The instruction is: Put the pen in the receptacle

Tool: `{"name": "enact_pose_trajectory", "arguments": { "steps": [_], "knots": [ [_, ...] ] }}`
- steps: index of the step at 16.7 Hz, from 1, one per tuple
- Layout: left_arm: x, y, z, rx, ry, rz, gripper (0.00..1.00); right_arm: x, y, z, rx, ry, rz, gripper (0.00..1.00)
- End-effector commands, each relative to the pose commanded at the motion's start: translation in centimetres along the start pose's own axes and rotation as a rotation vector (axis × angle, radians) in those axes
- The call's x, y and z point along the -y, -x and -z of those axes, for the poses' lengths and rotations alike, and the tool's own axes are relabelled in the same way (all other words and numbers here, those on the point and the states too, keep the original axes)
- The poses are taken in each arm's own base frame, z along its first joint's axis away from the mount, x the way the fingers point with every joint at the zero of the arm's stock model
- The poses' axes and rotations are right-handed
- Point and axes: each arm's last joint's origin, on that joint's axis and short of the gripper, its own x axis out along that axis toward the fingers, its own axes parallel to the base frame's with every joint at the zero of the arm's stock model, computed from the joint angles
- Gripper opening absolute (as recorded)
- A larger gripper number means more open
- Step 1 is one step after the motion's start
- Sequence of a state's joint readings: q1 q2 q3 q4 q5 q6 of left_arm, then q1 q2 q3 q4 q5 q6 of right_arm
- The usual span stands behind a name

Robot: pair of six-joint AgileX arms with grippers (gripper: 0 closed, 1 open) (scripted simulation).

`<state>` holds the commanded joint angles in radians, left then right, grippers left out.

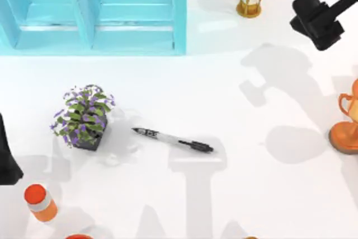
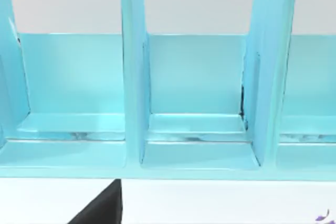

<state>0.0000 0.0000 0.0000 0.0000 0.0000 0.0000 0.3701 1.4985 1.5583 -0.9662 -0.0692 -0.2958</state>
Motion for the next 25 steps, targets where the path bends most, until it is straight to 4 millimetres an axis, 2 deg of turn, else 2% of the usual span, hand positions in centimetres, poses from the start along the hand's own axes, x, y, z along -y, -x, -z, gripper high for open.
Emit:
{"name": "enact_pose_trajectory", "arguments": {
  "steps": [3,6,9,13,15,17,25],
  "knots": [
    [0.0,0.0,0.0,0.000,0.000,0.000,1.00,-1.3,-5.3,-5.0,-0.163,0.117,-0.119,1.00],
    [0.0,0.0,0.0,0.000,0.000,0.000,1.00,-3.9,-11.2,-7.8,-0.311,0.230,-0.228,1.00],
    [0.0,0.0,0.0,0.000,0.000,0.000,1.00,-7.0,-16.8,-8.6,-0.442,0.331,-0.325,1.00],
    [0.0,0.0,0.0,0.000,0.000,0.000,1.00,-10.9,-22.3,-7.5,-0.577,0.434,-0.424,1.00],
    [0.0,0.0,0.0,0.000,0.000,0.000,1.00,-12.2,-24.0,-6.7,-0.622,0.467,-0.455,1.00],
    [0.0,0.0,0.0,0.000,0.000,0.000,1.00,-12.9,-24.8,-6.2,-0.646,0.483,-0.471,1.00],
    [0.0,0.0,0.0,0.000,0.000,0.000,1.00,-12.9,-25.4,-6.0,-0.653,0.483,-0.473,1.00]
  ]
}}
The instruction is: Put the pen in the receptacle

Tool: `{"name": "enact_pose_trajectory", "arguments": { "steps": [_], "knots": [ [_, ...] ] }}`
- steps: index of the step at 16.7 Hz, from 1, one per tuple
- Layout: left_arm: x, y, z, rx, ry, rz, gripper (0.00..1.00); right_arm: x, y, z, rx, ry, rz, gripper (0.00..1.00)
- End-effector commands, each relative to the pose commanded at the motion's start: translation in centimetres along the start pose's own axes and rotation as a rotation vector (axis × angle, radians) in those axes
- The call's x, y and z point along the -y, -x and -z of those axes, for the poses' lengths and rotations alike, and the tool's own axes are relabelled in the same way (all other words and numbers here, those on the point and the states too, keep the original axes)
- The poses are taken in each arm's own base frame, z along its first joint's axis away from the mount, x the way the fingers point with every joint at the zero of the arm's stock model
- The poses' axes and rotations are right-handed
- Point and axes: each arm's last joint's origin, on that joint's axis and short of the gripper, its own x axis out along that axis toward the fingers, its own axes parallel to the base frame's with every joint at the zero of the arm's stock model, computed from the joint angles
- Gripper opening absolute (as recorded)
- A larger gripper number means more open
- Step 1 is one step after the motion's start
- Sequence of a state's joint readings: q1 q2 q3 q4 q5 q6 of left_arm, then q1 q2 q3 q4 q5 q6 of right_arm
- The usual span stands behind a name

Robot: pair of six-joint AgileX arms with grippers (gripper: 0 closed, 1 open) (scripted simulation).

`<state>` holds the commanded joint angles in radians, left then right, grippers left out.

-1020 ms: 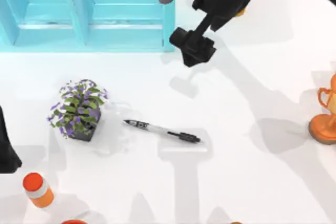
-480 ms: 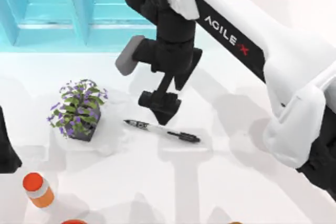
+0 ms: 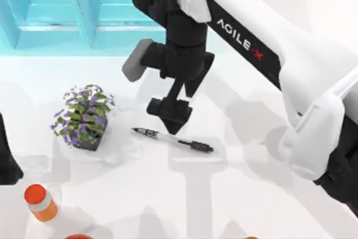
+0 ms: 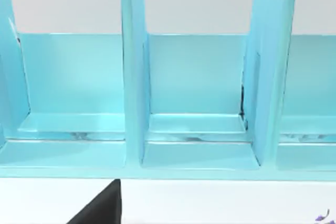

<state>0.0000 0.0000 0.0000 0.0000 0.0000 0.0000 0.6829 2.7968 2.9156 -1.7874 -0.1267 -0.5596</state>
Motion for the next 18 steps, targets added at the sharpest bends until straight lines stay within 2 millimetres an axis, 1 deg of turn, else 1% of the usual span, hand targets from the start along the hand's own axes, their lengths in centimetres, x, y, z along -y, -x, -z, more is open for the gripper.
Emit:
{"name": "enact_pose_trajectory", "arguments": {
  "steps": [3,6,11,13,15,18],
  "knots": [
    [0.0,0.0,0.0,0.000,0.000,0.000,1.00,0.2,-1.4,-0.5,-0.002,0.004,-0.002,1.00],
    [0.0,0.0,0.0,0.000,0.000,0.000,1.00,0.3,-3.7,-0.9,-0.001,0.005,-0.001,1.00],
    [0.0,0.0,0.0,0.000,0.000,0.000,1.00,0.0,-7.8,-0.3,0.004,0.004,0.002,1.00],
    [0.0,0.0,0.0,0.000,0.000,0.000,1.00,-0.2,-9.0,-0.1,0.003,0.004,0.002,1.00],
    [0.0,0.0,0.0,0.000,0.000,0.000,1.00,-0.3,-9.6,0.0,0.002,0.004,0.001,1.00],
    [0.0,0.0,0.0,0.000,0.000,0.000,1.00,-0.3,-9.6,0.0,0.002,0.004,0.001,1.00]
  ]
}}
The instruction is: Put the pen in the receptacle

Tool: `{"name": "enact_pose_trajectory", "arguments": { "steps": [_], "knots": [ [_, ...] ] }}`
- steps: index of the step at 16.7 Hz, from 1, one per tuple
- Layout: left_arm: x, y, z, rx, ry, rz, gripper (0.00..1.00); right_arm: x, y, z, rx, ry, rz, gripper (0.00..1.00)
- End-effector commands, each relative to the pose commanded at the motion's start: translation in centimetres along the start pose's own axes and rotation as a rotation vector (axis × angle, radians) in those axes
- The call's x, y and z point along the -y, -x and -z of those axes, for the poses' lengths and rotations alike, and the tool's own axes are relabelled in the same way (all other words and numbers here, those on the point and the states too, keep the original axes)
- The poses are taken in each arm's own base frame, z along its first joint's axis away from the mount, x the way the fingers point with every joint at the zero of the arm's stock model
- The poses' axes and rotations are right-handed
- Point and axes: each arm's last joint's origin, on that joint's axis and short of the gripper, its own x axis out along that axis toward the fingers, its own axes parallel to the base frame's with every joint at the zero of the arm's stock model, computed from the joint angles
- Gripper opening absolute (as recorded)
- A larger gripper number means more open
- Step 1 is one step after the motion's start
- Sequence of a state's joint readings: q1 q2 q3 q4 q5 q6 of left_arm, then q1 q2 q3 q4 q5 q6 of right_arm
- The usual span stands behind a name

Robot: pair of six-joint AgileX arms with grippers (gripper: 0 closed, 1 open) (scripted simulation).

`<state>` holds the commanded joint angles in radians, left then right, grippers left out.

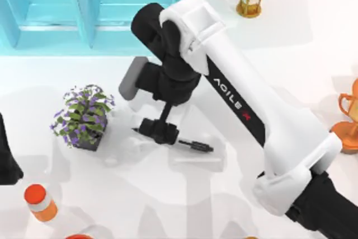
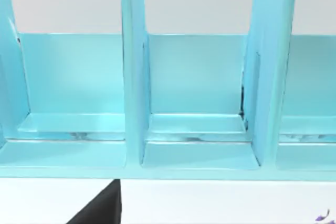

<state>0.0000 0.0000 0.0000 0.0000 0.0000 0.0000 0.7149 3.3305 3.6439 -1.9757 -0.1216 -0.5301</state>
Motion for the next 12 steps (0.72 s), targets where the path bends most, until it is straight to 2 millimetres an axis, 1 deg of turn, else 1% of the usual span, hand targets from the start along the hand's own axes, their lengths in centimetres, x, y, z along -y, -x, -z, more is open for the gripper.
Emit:
{"name": "enact_pose_trajectory", "arguments": {
  "steps": [1,12],
  "knots": [
    [0.00,0.00,0.00,0.000,0.000,0.000,1.00,0.00,0.00,0.00,0.000,0.000,0.000,1.00],
    [0.00,0.00,0.00,0.000,0.000,0.000,1.00,0.00,0.00,0.00,0.000,0.000,0.000,0.17]
  ]
}}
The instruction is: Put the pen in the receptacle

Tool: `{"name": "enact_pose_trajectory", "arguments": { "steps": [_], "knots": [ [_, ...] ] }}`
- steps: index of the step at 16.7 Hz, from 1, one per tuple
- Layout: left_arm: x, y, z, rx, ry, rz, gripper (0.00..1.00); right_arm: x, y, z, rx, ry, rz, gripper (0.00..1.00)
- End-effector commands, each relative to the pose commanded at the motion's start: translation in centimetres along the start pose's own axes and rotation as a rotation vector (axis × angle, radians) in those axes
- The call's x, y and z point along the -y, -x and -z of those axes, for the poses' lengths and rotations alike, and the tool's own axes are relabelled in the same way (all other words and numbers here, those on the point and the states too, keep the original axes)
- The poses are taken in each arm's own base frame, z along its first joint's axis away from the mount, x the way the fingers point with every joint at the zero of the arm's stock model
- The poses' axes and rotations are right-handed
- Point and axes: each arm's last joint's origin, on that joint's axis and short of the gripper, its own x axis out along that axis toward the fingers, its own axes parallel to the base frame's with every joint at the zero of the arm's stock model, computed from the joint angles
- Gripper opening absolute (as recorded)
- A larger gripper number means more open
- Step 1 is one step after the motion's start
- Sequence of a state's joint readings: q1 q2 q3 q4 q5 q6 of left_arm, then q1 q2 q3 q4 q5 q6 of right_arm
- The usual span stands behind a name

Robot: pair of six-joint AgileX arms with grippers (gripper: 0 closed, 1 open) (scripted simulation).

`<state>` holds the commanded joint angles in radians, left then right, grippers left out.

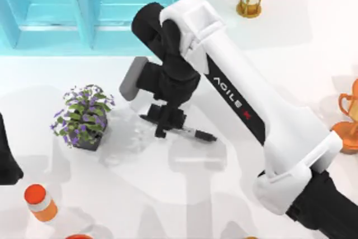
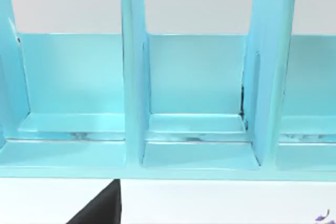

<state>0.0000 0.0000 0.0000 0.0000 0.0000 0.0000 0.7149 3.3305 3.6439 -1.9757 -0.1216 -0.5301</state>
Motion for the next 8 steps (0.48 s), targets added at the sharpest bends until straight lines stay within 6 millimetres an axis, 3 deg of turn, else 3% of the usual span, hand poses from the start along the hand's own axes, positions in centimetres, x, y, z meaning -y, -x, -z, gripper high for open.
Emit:
{"name": "enact_pose_trajectory", "arguments": {
  "steps": [2,8],
  "knots": [
    [0.00,0.00,0.00,0.000,0.000,0.000,1.00,0.00,0.00,0.00,0.000,0.000,0.000,0.02],
    [0.00,0.00,0.00,0.000,0.000,0.000,1.00,0.00,0.00,0.00,0.000,0.000,0.000,0.00]
  ]
}}
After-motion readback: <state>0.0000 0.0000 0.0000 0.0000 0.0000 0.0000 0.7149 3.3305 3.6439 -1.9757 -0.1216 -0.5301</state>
